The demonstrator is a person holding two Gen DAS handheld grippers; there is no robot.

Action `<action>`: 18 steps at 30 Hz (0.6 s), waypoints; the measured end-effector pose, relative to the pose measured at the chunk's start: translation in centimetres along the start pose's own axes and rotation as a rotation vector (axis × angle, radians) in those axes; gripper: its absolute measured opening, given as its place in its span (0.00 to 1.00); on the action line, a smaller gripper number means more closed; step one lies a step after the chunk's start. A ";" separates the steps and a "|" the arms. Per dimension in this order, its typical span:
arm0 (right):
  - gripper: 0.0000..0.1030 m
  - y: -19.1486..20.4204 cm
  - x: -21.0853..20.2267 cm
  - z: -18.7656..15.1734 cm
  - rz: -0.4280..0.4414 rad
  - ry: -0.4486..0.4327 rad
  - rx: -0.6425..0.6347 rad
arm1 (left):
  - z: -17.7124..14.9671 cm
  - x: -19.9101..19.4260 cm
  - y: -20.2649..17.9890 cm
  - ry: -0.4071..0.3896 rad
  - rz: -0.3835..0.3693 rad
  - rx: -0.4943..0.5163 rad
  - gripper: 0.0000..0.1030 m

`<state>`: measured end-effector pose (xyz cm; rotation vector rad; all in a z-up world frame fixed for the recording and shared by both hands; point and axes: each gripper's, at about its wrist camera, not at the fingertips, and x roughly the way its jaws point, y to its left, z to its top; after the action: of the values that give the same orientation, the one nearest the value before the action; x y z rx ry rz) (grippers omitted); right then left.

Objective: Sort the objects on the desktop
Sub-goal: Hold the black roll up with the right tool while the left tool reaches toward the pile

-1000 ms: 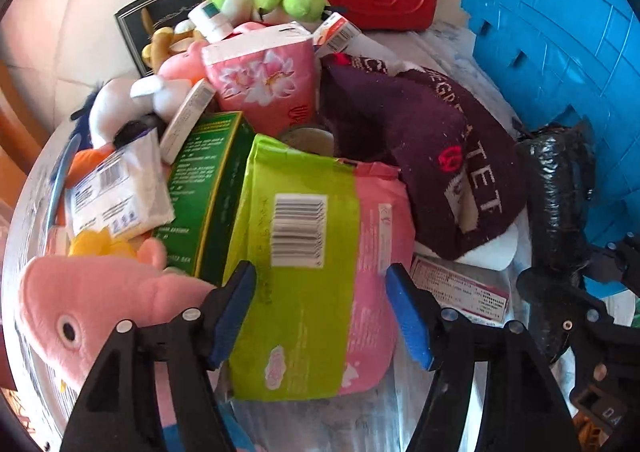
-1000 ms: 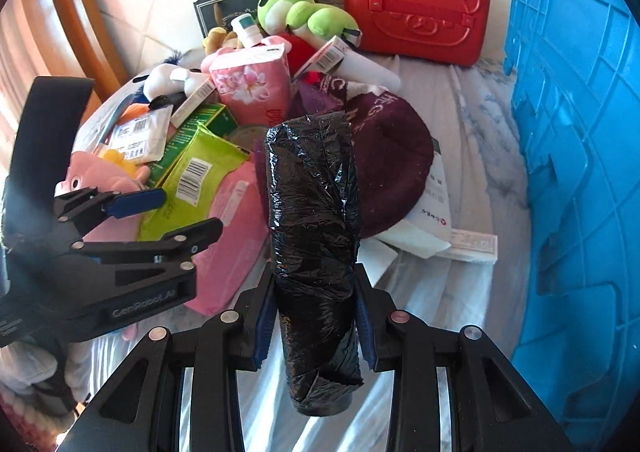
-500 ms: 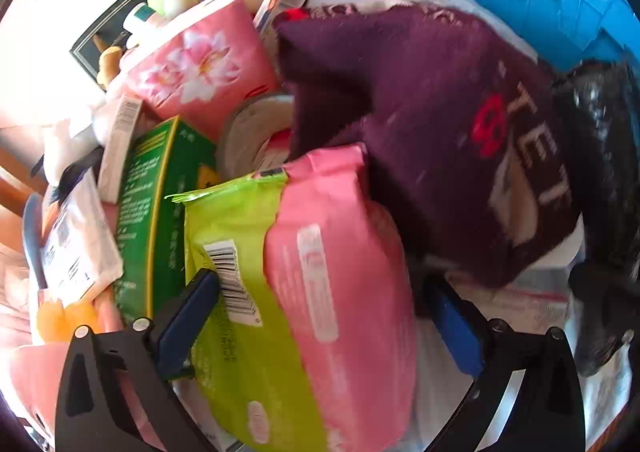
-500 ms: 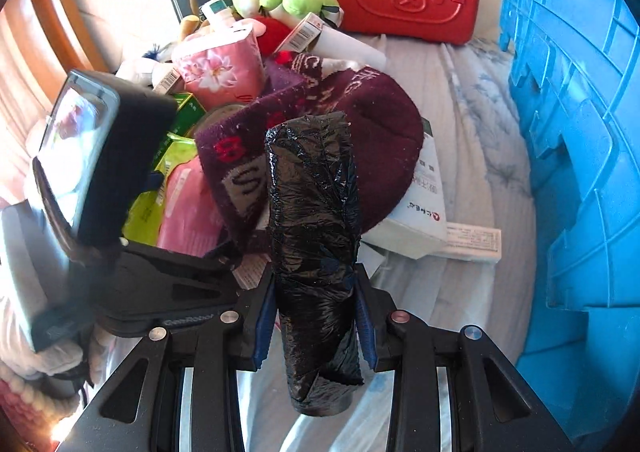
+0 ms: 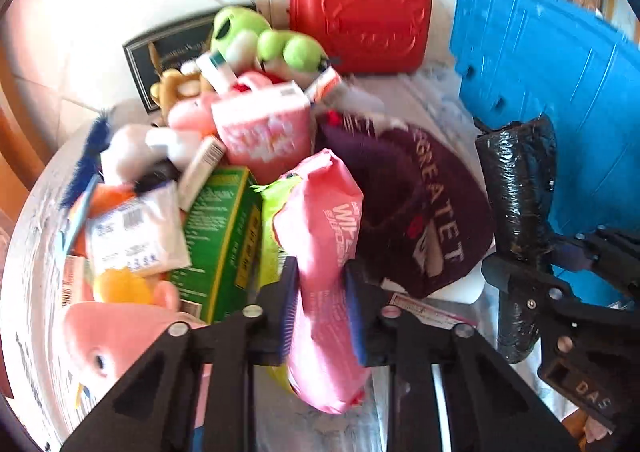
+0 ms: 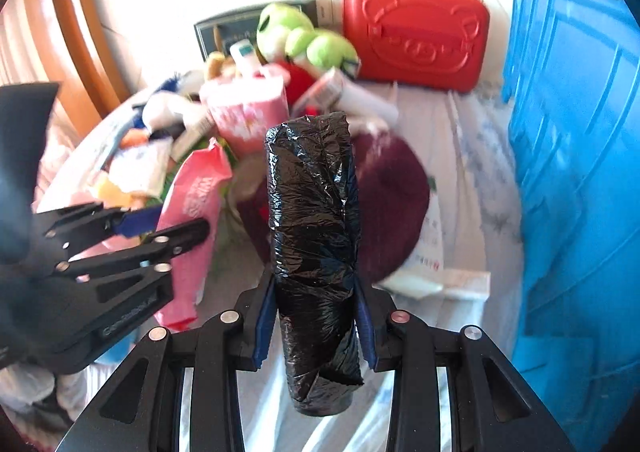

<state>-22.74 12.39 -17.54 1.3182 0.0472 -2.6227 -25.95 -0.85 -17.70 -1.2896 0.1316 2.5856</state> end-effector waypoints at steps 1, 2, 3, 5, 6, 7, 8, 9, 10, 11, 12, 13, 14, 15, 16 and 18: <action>0.33 0.2 -0.7 0.4 -0.004 -0.015 -0.002 | 0.4 -0.9 0.4 -0.022 -0.007 -0.005 0.06; 0.33 0.5 -1.3 0.6 -0.006 -0.027 -0.005 | 0.7 -1.9 0.7 -0.053 -0.015 -0.010 0.00; 0.33 0.9 -1.9 0.9 -0.012 -0.042 -0.009 | 0.9 -3.2 0.9 -0.090 -0.018 -0.012 0.00; 0.33 1.6 -3.2 1.5 -0.019 -0.067 -0.018 | 1.9 -5.3 1.1 -0.147 -0.020 0.006 0.00; 0.33 1.9 -3.8 1.9 -0.023 -0.078 -0.022 | 2.2 -6.1 1.1 -0.164 -0.027 0.010 0.00; 0.33 2.2 -4.3 2.2 -0.027 -0.083 -0.025 | 2.5 -6.6 1.1 -0.171 -0.048 0.016 0.00; 0.33 2.6 -4.9 2.5 -0.033 -0.088 -0.027 | 2.9 -6.9 1.4 -0.166 -0.068 0.016 0.00; 0.33 2.8 -5.3 2.5 -0.036 -0.091 -0.026 | 3.0 -6.9 1.6 -0.148 -0.083 0.008 0.00; 0.33 2.9 -5.6 2.5 -0.041 -0.091 -0.023 | 3.1 -6.6 1.8 -0.122 -0.099 -0.005 0.04; 0.33 3.0 -5.8 2.4 -0.049 -0.088 -0.022 | 3.1 -6.1 1.9 -0.086 -0.113 -0.025 0.07; 0.33 2.9 -5.9 2.2 -0.056 -0.083 -0.018 | 2.9 -5.4 2.0 -0.050 -0.123 -0.047 0.19; 0.33 2.7 -5.8 1.9 -0.061 -0.074 -0.011 | 2.5 -4.8 2.0 -0.025 -0.134 -0.066 0.36; 0.33 2.4 -5.6 1.6 -0.065 -0.062 -0.004 | 1.9 -4.3 1.7 -0.006 -0.146 -0.088 0.45; 0.33 2.0 -5.2 1.2 -0.068 -0.048 0.006 | 1.3 -3.6 1.6 0.014 -0.157 -0.114 0.59; 0.33 1.7 -4.9 0.9 -0.068 -0.037 0.013 | 0.8 -2.7 1.4 0.035 -0.172 -0.139 0.64; 0.33 0.8 -4.1 0.1 -0.064 -0.009 0.026 | -0.1 -0.9 0.6 0.071 -0.160 -0.167 0.64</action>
<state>-20.31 12.33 -14.19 1.3347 0.0557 -2.6913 -25.50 -1.58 -17.08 -1.3877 -0.1716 2.4592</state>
